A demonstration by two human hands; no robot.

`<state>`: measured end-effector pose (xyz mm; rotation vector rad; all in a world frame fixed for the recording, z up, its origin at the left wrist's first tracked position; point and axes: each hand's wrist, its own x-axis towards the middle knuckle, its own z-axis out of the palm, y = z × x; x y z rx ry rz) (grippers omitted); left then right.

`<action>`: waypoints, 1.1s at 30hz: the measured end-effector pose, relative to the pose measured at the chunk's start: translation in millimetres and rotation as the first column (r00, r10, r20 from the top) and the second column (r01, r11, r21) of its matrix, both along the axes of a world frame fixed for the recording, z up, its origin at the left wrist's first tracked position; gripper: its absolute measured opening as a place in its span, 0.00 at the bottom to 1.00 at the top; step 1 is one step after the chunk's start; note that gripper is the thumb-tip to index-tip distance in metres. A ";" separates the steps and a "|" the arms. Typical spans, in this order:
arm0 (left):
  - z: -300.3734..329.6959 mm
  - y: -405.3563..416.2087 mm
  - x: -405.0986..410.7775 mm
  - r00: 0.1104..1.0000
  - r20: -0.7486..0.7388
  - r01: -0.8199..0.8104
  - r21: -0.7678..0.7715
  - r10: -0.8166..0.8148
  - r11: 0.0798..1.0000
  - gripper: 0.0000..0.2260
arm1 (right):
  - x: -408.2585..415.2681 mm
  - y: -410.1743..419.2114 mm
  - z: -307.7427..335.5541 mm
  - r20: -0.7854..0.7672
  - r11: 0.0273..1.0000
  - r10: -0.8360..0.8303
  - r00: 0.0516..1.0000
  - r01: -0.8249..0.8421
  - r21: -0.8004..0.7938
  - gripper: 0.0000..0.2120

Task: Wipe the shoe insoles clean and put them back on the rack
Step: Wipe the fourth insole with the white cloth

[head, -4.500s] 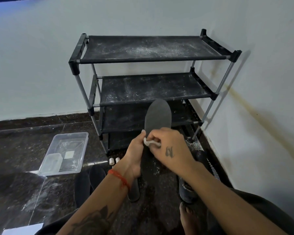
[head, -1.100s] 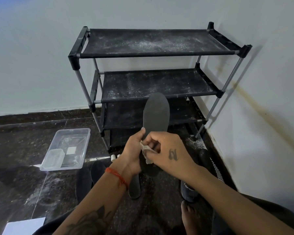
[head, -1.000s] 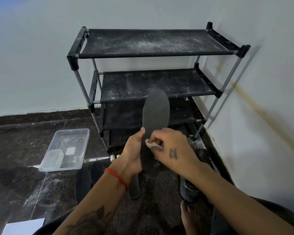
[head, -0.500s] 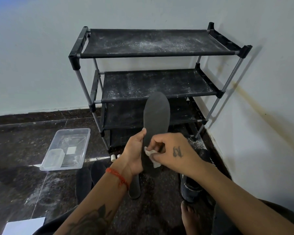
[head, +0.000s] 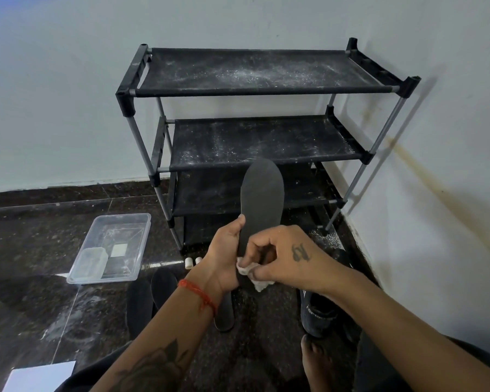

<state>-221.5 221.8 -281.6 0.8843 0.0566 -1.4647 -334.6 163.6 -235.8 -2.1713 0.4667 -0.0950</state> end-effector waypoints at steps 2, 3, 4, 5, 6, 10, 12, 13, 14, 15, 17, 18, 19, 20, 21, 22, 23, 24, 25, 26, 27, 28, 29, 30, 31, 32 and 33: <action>-0.8 0.1 -1.5 0.999 0.038 0.030 0.009 -0.031 1.000 0.22 | -4.5 -9.9 3.3 -0.135 0.978 -0.006 0.991 -0.022 -0.207 0.02; -1.2 -0.3 -1.6 0.998 0.045 0.036 0.006 -0.036 0.999 0.23 | -6.4 -14.2 4.2 -0.206 0.921 -0.076 0.976 -0.011 -0.390 0.02; -0.5 -0.4 -1.9 0.999 0.041 0.035 -0.003 -0.035 0.999 0.23 | -8.4 -18.0 4.9 -0.227 0.834 -0.179 0.957 0.025 -0.552 0.03; -0.3 -0.7 -1.8 0.999 0.033 0.033 -0.015 -0.032 0.999 0.24 | -9.8 -21.2 4.1 -0.177 0.764 -0.266 0.948 0.095 -0.639 0.04; 0.0 -0.8 -1.6 0.999 0.024 0.035 -0.025 -0.034 0.999 0.23 | -10.5 -23.4 3.2 -0.095 0.749 -0.308 0.946 0.180 -0.638 0.04; -1.4 -1.1 -1.1 1.000 0.004 0.022 -0.039 -0.022 0.999 0.21 | -6.7 -16.9 -0.6 0.077 0.960 -0.216 0.973 0.226 -0.166 0.06; -0.8 -1.4 -1.1 1.000 -0.028 -0.007 -0.037 0.006 0.999 0.19 | -3.0 -6.2 -0.3 0.047 0.996 -0.086 0.995 0.086 -0.005 0.08; -1.4 -1.7 -0.5 0.999 -0.030 -0.018 -0.035 0.017 0.999 0.18 | -1.5 -2.4 0.3 0.040 0.999 -0.033 0.999 0.031 0.035 0.09; -1.5 -1.7 -0.3 0.999 -0.023 -0.025 -0.033 0.024 0.999 0.18 | -1.0 -1.0 1.3 0.031 0.998 0.012 0.999 -0.014 0.063 0.09; -2.5 -1.4 0.3 1.000 -0.013 -0.026 -0.030 0.026 0.999 0.18 | -1.6 -1.9 1.4 0.018 0.995 0.051 0.999 -0.052 0.081 0.09; -2.3 -0.2 0.2 1.000 0.007 -0.001 -0.023 0.001 1.000 0.19 | -4.3 -5.2 3.8 -0.045 0.990 0.131 0.990 -0.128 0.056 0.09; -1.6 0.4 -0.4 1.000 0.017 0.021 -0.024 -0.020 0.999 0.20 | -6.2 -8.2 4.9 -0.083 0.986 0.165 0.983 -0.165 0.003 0.09; -2.0 0.3 -0.6 0.999 0.024 0.036 -0.027 -0.036 0.999 0.21 | -7.7 -12.3 4.4 -0.127 0.979 0.178 0.976 -0.189 -0.079 0.09; -1.9 0.4 -0.6 0.999 0.023 0.038 -0.030 -0.038 0.999 0.22 | -9.2 -16.6 4.4 -0.177 0.962 0.160 0.971 -0.194 -0.193 0.08; -2.6 -0.4 -0.6 0.999 0.021 0.030 -0.035 -0.030 0.999 0.23 | -10.7 -20.7 4.5 -0.225 0.922 0.101 0.969 -0.176 -0.344 0.08; -2.7 -0.9 -0.4 1.000 0.017 0.018 -0.045 -0.018 0.999 0.23 | -12.0 -24.5 4.7 -0.240 0.854 0.001 0.971 -0.126 -0.504 0.08; -2.4 -1.4 -0.2 1.000 0.011 0.013 -0.063 -0.012 0.998 0.23 | -13.1 -27.7 4.7 -0.186 0.784 -0.113 0.976 -0.028 -0.621 0.08; -0.8 -1.5 -0.5 1.000 0.003 0.014 -0.078 -0.014 0.997 0.22 | -14.0 -30.6 3.1 -0.081 0.752 -0.194 0.978 0.095 -0.653 0.08; -0.5 -1.7 -0.7 1.000 -0.003 0.013 -0.081 -0.014 0.997 0.21 | -14.1 -31.3 0.9 0.036 0.774 -0.231 0.972 0.206 -0.598 0.08; 0.0 -1.7 -0.9 1.000 -0.006 0.010 -0.081 -0.011 0.997 0.21 | -13.6 -30.1 -0.8 0.119 0.831 -0.239 0.964 0.266 -0.489 0.08; -0.7 -1.8 -0.7 1.000 -0.005 0.000 -0.074 0.000 0.997 0.20 | -12.0 -26.0 -1.3 0.144 0.900 -0.217 0.966 0.254 -0.353 0.08; -0.9 -2.2 -0.7 1.000 -0.007 -0.007 -0.064 0.006 0.998 0.20 | -9.5 -19.9 -1.3 0.129 0.959 -0.165 0.978 0.189 -0.209 0.09; -1.3 -2.6 -0.5 1.000 -0.020 -0.019 -0.053 0.018 0.998 0.19 | -6.8 -12.3 -1.6 0.103 0.992 -0.099 0.990 0.107 -0.074 0.09; -0.9 -2.6 -0.6 0.999 -0.038 -0.033 -0.043 0.031 0.999 0.19 | -4.7 -5.0 -0.7 0.087 0.999 -0.038 0.995 0.035 0.029 0.09; -1.3 -2.7 -0.4 0.998 -0.046 -0.043 -0.031 0.042 0.999 0.19 | -3.2 0.4 0.3 0.077 0.996 0.012 0.997 -0.019 0.091 0.10; -1.1 -2.2 0.4 0.998 -0.048 -0.046 -0.022 0.045 0.999 0.20 | -2.4 3.1 1.5 0.065 0.990 0.057 0.996 -0.065 0.127 0.10; -1.7 -2.1 1.1 0.998 -0.044 -0.036 -0.013 0.035 0.999 0.21 | -2.2 3.6 3.0 0.039 0.982 0.108 0.993 -0.113 0.154 0.10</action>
